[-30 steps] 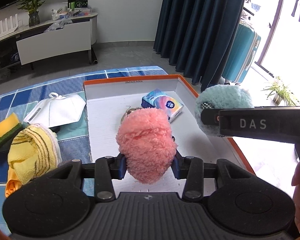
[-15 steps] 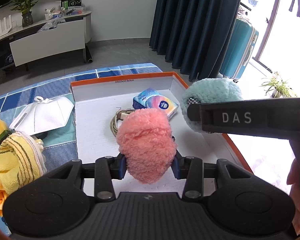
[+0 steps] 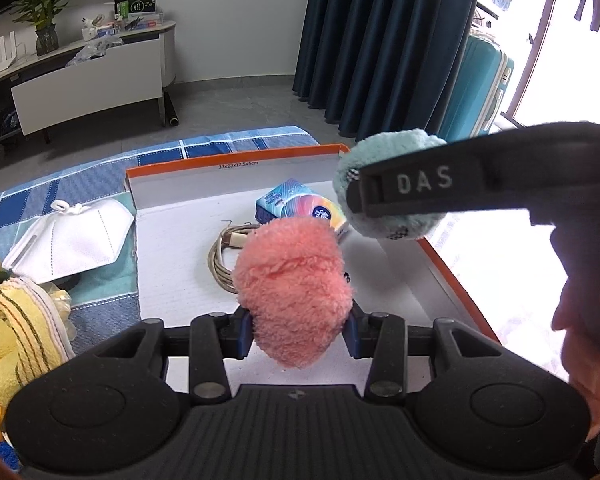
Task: Organize soft objects
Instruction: 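Lower the pink ball with the left gripper while the right lowers the light-blue ball, opening both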
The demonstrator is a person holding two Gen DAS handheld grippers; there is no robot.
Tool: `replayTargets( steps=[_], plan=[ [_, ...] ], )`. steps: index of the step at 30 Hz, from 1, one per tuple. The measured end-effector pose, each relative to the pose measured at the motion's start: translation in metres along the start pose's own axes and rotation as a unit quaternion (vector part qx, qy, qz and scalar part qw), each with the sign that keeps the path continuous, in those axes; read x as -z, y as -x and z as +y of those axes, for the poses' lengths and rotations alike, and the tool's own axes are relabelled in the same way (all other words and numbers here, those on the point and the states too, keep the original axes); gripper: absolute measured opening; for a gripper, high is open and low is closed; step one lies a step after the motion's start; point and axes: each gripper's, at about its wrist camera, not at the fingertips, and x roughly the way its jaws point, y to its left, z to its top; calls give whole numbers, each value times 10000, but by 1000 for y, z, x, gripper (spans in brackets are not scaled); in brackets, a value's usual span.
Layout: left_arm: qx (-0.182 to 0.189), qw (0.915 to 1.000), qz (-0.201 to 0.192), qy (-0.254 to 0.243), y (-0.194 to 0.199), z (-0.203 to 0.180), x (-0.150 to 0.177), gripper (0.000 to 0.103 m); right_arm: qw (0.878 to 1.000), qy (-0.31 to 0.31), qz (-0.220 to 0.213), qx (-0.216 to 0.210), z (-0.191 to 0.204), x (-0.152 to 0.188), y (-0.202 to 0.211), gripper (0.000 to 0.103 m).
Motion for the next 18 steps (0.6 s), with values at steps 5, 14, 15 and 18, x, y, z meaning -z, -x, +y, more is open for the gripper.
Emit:
replayTargets(
  steps=[5,14,15,18],
  plan=[
    [17,10000,19,-4,-5,0,1,43,10000,60,-13,36,0,-8,-15,65],
    [69,10000,7,-30,-10,-1,-2,43,9995,129,-278,91,-5,-29,-36,77],
    [84,10000,6,-42,-10,-1,-1,44,9994,122,-312,81,-7,-30,-34,77],
    [118,9999,8,-62,-13,-3,-2,44,9989,42,-469,67,-13,-30,-23,78]
  ],
)
